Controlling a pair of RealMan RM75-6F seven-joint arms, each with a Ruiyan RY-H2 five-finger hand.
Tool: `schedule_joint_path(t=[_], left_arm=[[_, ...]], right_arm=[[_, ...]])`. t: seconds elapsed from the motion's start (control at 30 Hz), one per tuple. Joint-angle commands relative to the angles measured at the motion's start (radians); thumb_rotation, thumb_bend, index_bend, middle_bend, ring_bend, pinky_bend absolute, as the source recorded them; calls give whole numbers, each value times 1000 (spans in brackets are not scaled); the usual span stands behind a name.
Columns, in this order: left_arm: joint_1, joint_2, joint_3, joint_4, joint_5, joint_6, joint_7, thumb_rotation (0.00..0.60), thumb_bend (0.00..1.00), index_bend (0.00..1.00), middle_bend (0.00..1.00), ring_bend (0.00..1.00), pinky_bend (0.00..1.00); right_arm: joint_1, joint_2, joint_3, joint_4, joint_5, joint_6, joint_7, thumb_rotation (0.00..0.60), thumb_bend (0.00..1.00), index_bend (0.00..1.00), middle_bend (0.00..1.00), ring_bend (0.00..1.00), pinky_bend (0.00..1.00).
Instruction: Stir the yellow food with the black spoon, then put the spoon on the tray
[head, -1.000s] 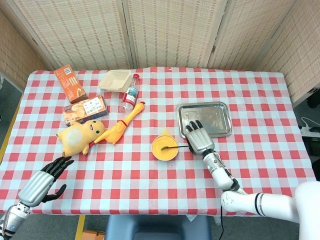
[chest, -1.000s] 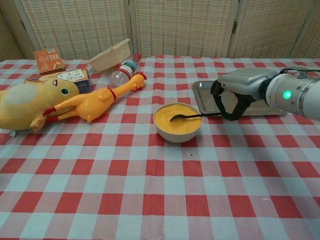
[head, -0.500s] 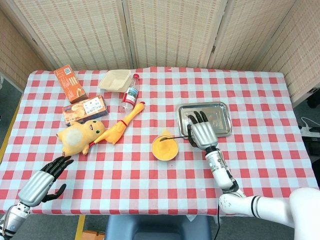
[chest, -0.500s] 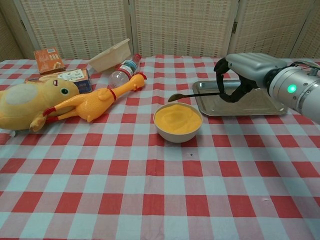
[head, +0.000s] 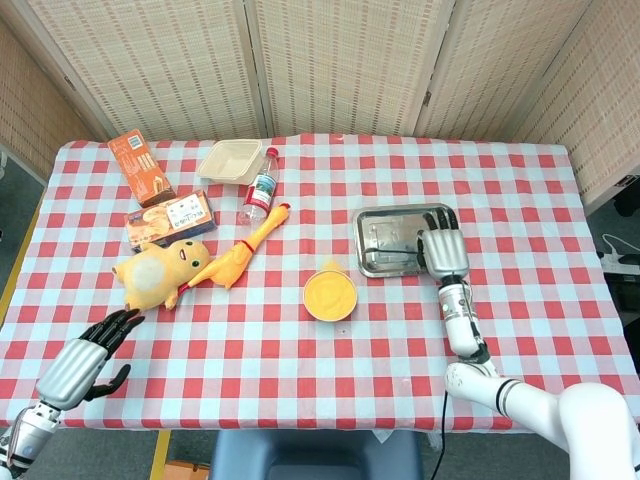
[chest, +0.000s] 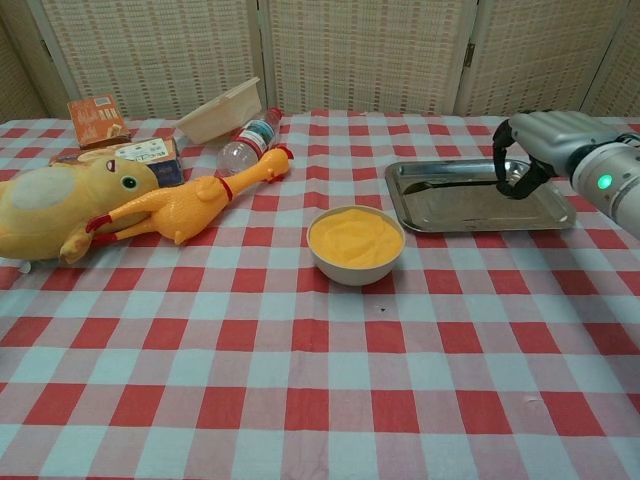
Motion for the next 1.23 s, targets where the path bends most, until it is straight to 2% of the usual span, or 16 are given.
schedule_joint_path(t=[0.03,0.1,0.17,0.23,0.27,0.37,0.43,0.53,0.63,0.7,0.8,0.87,0.9,0.97,1.03,1.23], left_arm=[[-6,-7,-4,-1,-10,-15,13,600,480,0,0,0,196],[-7,-9,-4,-4,-13,-20,23,600,479,0,0,0,196],[-8,-10,-5,-8,-12,-20,30,600,480,0,0,0,196],[-9,-11,-6,-5,-16,-24,29,600,481,0,0,0,196],[-10,-12,-6,-4,-19,-28,28,600,480,0,0,0,196],[-13,-11,-7,-3,-25,-37,26,600,480,0,0,0,196],[-9,-9,-8,-6,-23,-27,33,600,480,0,0,0,196],[6,-8,-14,-12,-26,0,68,600,479,0,0,0,198],[22,-8,-25,-23,-59,8,114,600,479,0,0,0,197],[32,-8,-33,-30,-82,13,150,600,478,0,0,0,197],[38,-11,-41,-36,-97,18,179,600,477,0,0,0,196],[52,-19,-57,-44,-130,32,231,600,478,0,0,0,194],[67,-23,-71,-49,-157,52,275,600,478,0,0,0,193],[83,-34,-77,-70,-169,75,339,600,478,0,0,0,193],[91,-43,-76,-83,-161,87,377,600,478,0,0,0,192],[94,-53,-76,-98,-149,87,421,600,479,0,0,0,192]], right_arm=[[6,-27,26,96,47,-87,6,600,817,687,159,0,0],[6,-26,26,111,59,-112,-8,600,817,529,156,0,0],[2,-2,26,94,97,-148,-51,600,774,245,128,0,0],[-3,25,30,59,123,-151,-82,600,655,61,90,0,0],[-7,39,31,38,132,-148,-93,600,574,18,74,0,0],[-29,108,29,-65,149,-132,-118,600,325,0,17,0,0],[-57,170,23,-170,129,-81,-120,600,260,0,0,0,0],[-141,267,8,-384,8,67,-40,600,239,0,0,0,0],[-268,382,-72,-614,-188,244,48,600,239,0,0,0,0],[-335,439,-134,-703,-281,325,65,600,238,0,0,0,0],[-377,475,-178,-747,-340,372,67,600,239,0,0,0,0],[-455,533,-265,-801,-430,453,43,600,239,0,0,0,0],[-540,576,-349,-804,-498,544,10,600,239,0,0,0,0],[-632,606,-419,-777,-600,657,54,600,239,0,0,0,0],[-694,610,-426,-731,-621,725,160,600,239,0,0,0,0],[-720,681,-421,-737,-641,703,273,600,238,0,0,0,0]])
